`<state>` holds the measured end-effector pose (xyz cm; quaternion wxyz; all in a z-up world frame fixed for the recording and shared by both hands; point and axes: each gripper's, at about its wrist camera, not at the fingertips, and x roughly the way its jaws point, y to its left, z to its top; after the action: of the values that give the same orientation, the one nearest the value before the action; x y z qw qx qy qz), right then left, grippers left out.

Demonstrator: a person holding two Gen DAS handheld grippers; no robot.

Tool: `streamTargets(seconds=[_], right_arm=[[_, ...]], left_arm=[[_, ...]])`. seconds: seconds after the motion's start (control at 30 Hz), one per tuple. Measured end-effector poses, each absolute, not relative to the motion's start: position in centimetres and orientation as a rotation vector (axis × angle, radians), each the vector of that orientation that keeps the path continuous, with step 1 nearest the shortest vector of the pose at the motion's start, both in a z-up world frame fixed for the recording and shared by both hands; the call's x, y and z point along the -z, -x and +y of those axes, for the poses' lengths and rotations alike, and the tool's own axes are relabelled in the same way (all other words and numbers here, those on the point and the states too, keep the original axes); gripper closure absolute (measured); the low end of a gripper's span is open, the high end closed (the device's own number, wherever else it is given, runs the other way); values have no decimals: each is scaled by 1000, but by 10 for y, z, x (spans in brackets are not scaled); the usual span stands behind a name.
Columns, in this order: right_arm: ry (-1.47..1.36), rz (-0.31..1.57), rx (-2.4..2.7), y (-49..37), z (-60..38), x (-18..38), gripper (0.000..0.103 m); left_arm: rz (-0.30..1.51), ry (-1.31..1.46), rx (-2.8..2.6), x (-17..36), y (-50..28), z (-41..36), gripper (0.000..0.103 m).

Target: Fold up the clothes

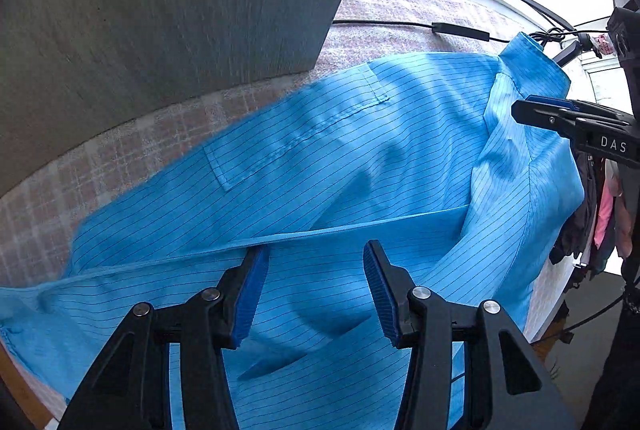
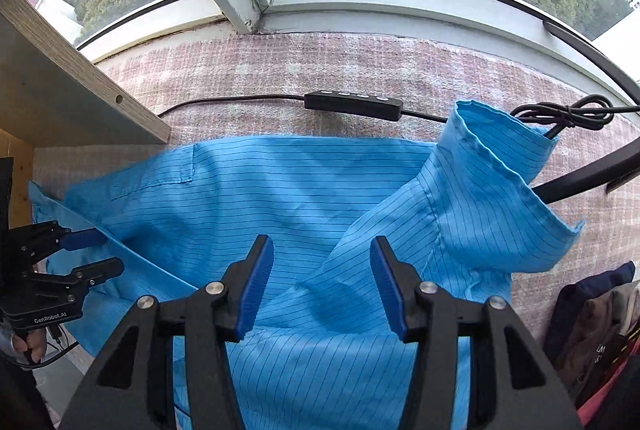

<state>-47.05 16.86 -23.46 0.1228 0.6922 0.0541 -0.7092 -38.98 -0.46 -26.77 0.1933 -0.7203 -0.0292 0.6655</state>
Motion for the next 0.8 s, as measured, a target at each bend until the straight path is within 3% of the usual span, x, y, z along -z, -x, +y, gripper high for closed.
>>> streamTargets(seconds=[0.03, 0.07, 0.1, 0.13, 0.3, 0.37, 0.43, 0.47, 0.53, 0.6, 0.67, 0.8], right_arm=[[-2045, 188, 2057, 474, 167, 240, 53], [-2068, 224, 2050, 476, 165, 244, 53], [-2089, 261, 2042, 479, 163, 248, 53], [-2108, 301, 2033, 479, 161, 253, 53], [-2111, 461, 1993, 472, 158, 269, 53], [-2068, 506, 1985, 466, 159, 268, 61], [-1995, 531, 1968, 459, 160, 260, 65], [-1967, 528, 1970, 457, 162, 253, 65], [-1883, 534, 1967, 451, 164, 237, 63], [-1811, 603, 1921, 441, 163, 228, 53], [-1746, 647, 1916, 434, 163, 220, 52], [-1706, 659, 1847, 429, 161, 218, 52]], left_arm=[[-80, 2019, -1859, 270, 389, -5, 61], [-69, 2001, -1870, 267, 387, -6, 72], [-58, 1982, -1881, 264, 385, -7, 94], [-47, 1964, -1892, 261, 383, -9, 103], [7, 1871, -1944, 248, 372, -15, 103], [67, 1821, -1969, 238, 371, -21, 103], [252, 1743, -1945, 229, 368, -19, 94], [343, 1702, -1929, 225, 367, -18, 71], [540, 1601, -1901, 217, 362, -13, 44], [804, 1436, -1878, 212, 348, 2, 39], [989, 1301, -1783, 214, 338, 17, 36], [1053, 1322, -1609, 237, 356, 36, 34]])
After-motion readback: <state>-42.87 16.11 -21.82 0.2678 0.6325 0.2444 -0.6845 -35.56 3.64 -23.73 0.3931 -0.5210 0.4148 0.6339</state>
